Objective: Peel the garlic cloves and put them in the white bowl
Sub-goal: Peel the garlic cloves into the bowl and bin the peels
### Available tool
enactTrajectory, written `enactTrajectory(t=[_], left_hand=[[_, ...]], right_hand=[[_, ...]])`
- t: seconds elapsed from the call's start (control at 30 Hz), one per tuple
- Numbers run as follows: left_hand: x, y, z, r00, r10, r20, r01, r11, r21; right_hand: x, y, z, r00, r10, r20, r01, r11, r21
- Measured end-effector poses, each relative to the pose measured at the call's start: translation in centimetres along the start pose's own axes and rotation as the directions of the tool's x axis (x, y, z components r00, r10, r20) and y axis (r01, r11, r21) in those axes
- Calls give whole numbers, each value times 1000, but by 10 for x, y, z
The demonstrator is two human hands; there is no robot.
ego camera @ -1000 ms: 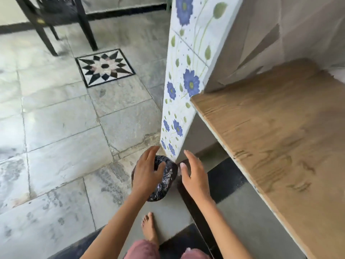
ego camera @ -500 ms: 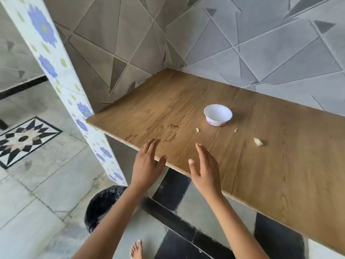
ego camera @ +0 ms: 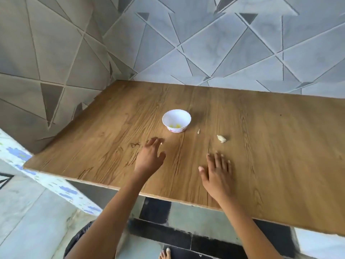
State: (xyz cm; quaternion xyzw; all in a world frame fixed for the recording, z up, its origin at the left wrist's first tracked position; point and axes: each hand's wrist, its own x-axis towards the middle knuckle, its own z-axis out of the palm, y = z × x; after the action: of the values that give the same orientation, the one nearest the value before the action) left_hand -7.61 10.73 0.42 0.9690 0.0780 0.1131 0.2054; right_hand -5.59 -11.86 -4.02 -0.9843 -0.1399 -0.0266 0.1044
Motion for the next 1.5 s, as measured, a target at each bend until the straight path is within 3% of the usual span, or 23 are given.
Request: enactTrajectory(t=[0.2, 0.27, 0.4, 0.53, 0.63, 0.7, 0.77, 0.9, 1.03, 1.1, 1.17, 1.27, 1.5], left_hand=[[44, -19, 12, 982, 55, 183, -71, 994, 85], [55, -19, 14, 979, 89, 182, -103, 992, 69], [62, -23, 12, 976, 165, 139, -178, 980, 91], [64, -21, 3, 997, 80, -9, -80, 977, -198], [87, 0, -12, 987, 95, -130, -129, 949, -289], [111, 15, -14, 985, 134, -106, -156, 958, -240], [137, 28, -6, 992, 123, 31, -118, 985, -122], [167, 46, 12, 962, -41, 270, -18, 977, 212], [174, 49, 8, 935, -49, 350, -51, 961, 271], [172, 49, 2, 946, -27, 323, -35, 982, 185], [163, 55, -2, 981, 29, 189, -32, 999, 13], [144, 83, 11, 965, 222, 140, -214, 974, -73], [127, 107, 68, 944, 231, 235, -308, 872, 381]], right_hand=[[3, 2, 6, 999, 33, 5, -33, 999, -5], [6, 4, 3, 999, 43, 3, -43, 999, -4], [10, 1, 2, 999, 44, -25, -43, 998, 36], [5, -2, 6, 998, 59, -10, -58, 997, 45], [4, -3, 7, 997, 75, 14, -76, 997, 31], [5, -6, 8, 997, 77, 27, -77, 997, 26], [5, -8, 8, 995, 79, 54, -79, 997, 4], [5, -5, 4, 994, 85, 75, -86, 996, 12], [7, 5, -5, 995, 58, 83, -64, 996, 62], [7, 16, -9, 994, 69, 87, -71, 997, 23], [8, 28, -11, 993, 101, 69, -101, 995, -7], [13, 42, -11, 988, 145, 58, -143, 989, -41], [17, 42, -8, 987, 156, 44, -156, 988, -2]])
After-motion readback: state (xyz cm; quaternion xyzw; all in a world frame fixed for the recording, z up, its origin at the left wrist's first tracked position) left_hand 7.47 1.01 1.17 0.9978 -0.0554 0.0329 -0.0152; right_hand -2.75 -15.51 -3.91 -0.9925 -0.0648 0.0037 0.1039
